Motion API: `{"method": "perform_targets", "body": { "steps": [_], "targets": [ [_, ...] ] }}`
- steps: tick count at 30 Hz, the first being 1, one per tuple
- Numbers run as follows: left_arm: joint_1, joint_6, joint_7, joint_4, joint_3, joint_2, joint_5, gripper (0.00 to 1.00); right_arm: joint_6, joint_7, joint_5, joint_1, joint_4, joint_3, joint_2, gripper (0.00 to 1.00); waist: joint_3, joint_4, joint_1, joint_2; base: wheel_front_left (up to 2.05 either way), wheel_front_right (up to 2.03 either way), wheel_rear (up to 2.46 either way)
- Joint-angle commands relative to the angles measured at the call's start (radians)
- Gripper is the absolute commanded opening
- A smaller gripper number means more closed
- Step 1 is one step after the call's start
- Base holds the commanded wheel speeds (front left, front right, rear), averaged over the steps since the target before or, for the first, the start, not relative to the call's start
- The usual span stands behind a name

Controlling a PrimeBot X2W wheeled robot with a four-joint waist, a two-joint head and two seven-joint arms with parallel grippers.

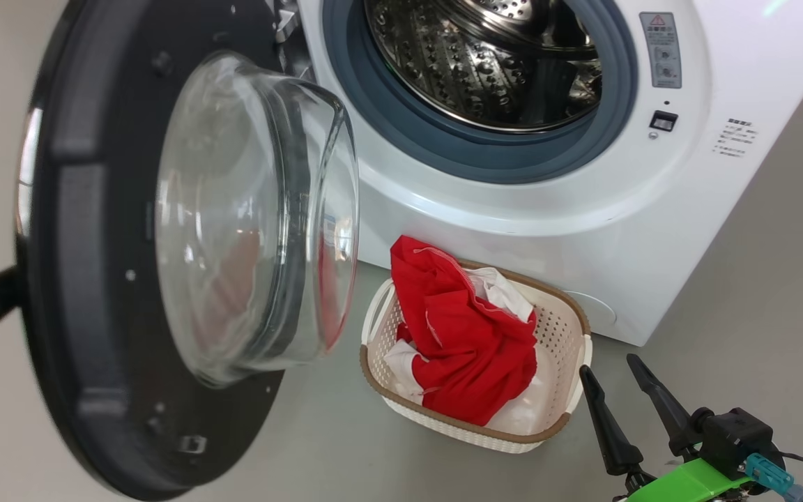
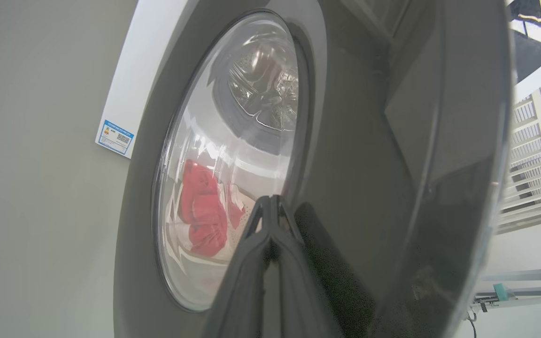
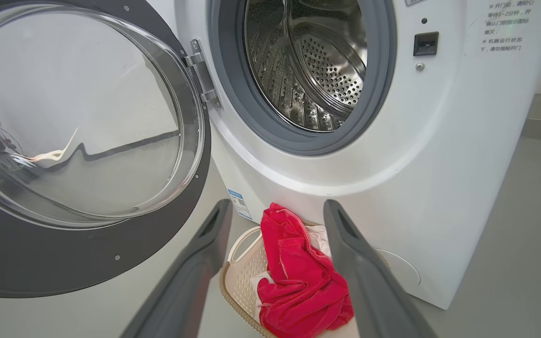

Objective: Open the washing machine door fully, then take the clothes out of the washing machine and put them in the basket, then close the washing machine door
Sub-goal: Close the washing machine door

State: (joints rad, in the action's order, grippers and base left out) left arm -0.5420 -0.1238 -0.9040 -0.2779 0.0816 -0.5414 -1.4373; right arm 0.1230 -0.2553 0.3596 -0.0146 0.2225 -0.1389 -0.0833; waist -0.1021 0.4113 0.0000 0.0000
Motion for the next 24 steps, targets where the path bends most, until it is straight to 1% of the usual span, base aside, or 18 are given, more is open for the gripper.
{"method": "perform_targets", "body": {
  "steps": [1,9,13,18,24],
  "targets": [
    [-0.007,-0.007,0.007,0.066,0.012,-0.033,-0.01,0.0,0.008,-0.006,-0.001,0.015,-0.028,-0.021,0.002,1.0,0.004,-0.012,0.0,0.0,0.0,0.0,0.0],
    [-0.001,-0.007,0.061,0.171,-0.064,-0.008,-0.01,0.0,0.008,-0.006,0.0,0.009,-0.03,-0.024,0.005,1.0,0.01,-0.057,0.0,0.0,0.0,0.0,0.0],
    [-0.002,-0.007,0.087,0.203,-0.094,0.006,-0.009,0.0,0.008,-0.006,0.0,0.009,-0.03,-0.026,0.008,1.0,0.009,-0.076,0.0,0.0,0.0,0.0,0.0],
    [-0.027,-0.007,0.152,0.246,-0.144,0.024,-0.001,0.0,0.008,-0.006,0.0,0.011,-0.033,-0.023,0.012,1.0,0.002,-0.112,0.0,0.0,0.0,0.0,0.0],
    [-0.058,-0.007,0.235,0.251,-0.184,0.028,0.014,0.0,0.008,-0.006,-0.002,0.016,-0.035,-0.02,0.015,1.0,-0.008,-0.137,0.0,0.0,0.0,0.0,0.0]
  ]
}}
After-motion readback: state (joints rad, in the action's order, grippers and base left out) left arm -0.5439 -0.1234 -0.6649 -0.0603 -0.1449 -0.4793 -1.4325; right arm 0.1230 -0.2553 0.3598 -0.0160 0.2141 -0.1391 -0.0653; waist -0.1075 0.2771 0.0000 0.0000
